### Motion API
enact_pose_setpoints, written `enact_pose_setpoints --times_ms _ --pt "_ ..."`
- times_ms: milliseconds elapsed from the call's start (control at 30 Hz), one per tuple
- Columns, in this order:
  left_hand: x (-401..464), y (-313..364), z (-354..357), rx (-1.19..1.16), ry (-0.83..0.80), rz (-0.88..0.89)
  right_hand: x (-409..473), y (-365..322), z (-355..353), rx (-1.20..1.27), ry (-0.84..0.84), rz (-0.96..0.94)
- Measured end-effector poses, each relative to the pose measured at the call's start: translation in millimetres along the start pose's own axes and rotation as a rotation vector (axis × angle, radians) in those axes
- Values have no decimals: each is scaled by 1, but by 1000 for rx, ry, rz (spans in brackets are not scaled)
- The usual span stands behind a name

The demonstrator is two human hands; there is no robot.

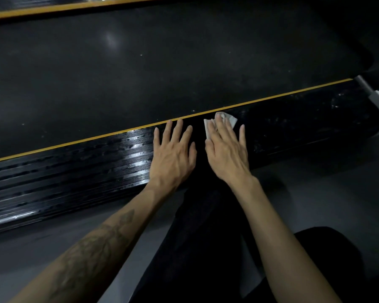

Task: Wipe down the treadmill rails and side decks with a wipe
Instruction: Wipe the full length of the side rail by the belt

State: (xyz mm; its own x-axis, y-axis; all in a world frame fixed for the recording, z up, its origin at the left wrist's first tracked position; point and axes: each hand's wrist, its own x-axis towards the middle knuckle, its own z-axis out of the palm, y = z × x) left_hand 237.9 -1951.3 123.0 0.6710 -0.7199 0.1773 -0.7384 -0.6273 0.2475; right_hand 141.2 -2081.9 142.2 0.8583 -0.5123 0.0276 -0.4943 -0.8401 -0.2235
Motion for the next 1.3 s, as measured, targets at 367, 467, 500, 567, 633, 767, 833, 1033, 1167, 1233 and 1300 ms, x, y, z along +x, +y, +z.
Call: enact_pose_setpoints --times_ms 367,467,500,567,633,767,833,1033,1167,1233,1300 --pt "1 1 1 4 -6 -7 -21 -1 6 14 43 -81" --pt "0 2 0 -6 -3 -8 -6 6 1 -39 12 -80" --pt "0 2 0 -10 2 -7 -3 9 0 -46 10 -68" --pt "0 3 -1 -8 10 -6 -6 12 0 -60 18 -26" --pt "1 2 0 3 8 -6 -17 8 5 -65 55 16" --pt "1 2 1 -2 -9 -5 -21 -5 12 -4 59 -49" --pt "1 2 1 -15 -10 -2 -10 -1 7 -29 10 -77" --pt "1 4 -2 -31 -9 -3 -27 2 12 -8 109 56" --pt "2 3 0 -32 -29 14 -24 -4 17 18 112 -3" --pt "2 3 0 -34 -30 28 -14 4 11 8 93 -35" --pt "2 3 0 -39 -27 36 -12 13 8 -3 102 -21"
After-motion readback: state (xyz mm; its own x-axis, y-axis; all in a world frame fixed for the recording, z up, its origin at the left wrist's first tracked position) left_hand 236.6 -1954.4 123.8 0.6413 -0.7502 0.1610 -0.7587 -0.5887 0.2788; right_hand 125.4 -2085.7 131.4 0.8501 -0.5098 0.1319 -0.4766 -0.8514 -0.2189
